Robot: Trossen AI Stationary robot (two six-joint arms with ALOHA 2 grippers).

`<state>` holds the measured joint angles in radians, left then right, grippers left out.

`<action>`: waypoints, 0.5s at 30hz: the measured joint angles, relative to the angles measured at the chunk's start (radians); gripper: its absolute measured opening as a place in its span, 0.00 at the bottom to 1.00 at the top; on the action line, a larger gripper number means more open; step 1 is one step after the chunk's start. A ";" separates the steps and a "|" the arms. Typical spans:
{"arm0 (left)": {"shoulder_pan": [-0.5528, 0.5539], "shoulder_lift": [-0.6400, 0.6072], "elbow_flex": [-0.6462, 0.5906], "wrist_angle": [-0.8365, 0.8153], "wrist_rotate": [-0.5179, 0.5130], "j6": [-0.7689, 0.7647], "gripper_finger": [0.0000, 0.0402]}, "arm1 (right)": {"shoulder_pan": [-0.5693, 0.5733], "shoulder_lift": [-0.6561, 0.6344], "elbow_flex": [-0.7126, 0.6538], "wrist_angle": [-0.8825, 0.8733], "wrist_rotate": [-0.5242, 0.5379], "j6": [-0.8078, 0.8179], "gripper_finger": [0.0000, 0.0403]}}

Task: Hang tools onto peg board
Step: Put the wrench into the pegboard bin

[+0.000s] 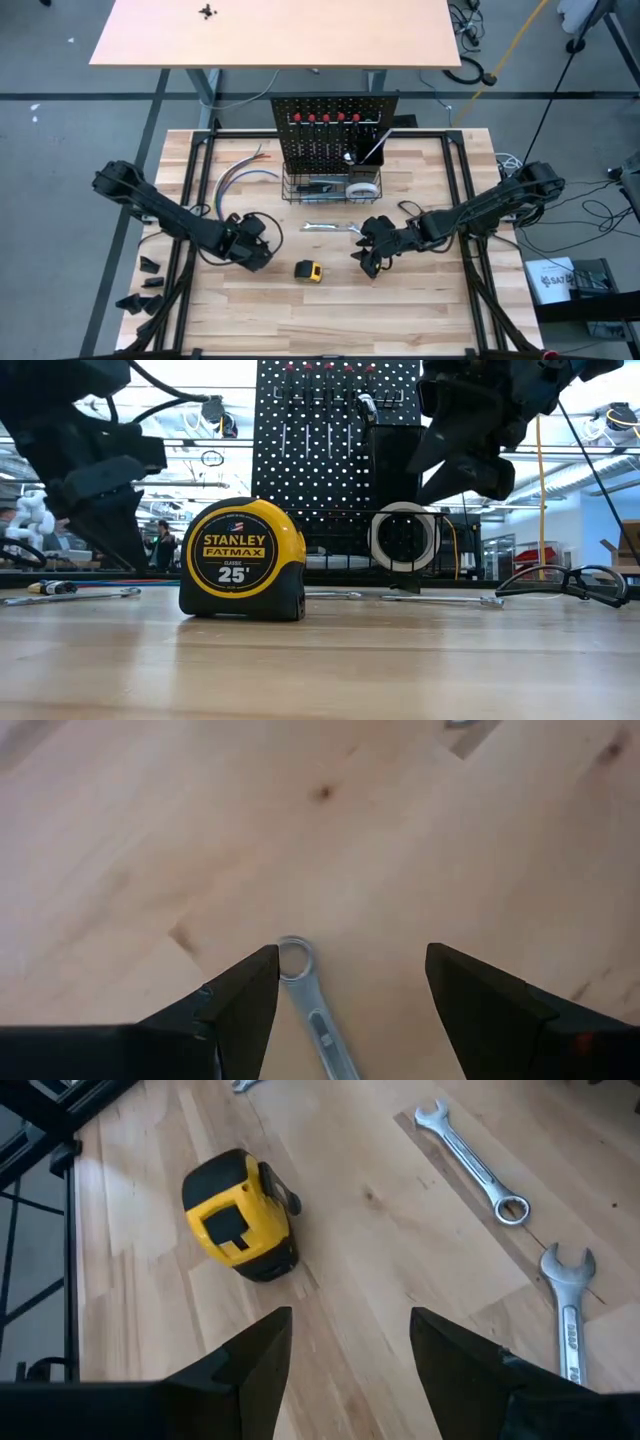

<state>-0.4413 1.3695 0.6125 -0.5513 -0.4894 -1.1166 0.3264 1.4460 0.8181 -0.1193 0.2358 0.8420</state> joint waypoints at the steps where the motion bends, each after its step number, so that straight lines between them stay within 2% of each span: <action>1: 0.004 -0.006 0.000 -0.008 -0.001 0.001 0.64 | 0.000 0.000 0.000 0.001 0.000 0.000 0.49; 5: 0.024 -0.010 -0.007 -0.038 0.025 0.003 0.64 | -0.001 0.000 0.000 0.001 0.000 -0.011 0.49; 10: 0.064 -0.010 -0.062 0.032 0.097 -0.030 0.64 | -0.014 0.000 0.000 0.028 0.001 -0.013 0.49; 15: 0.071 -0.009 -0.064 0.062 0.108 -0.029 0.64 | -0.024 0.000 0.000 0.043 0.000 -0.016 0.49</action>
<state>-0.3699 1.3602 0.5488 -0.4893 -0.3813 -1.1454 0.3019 1.4460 0.8181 -0.0761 0.2359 0.8261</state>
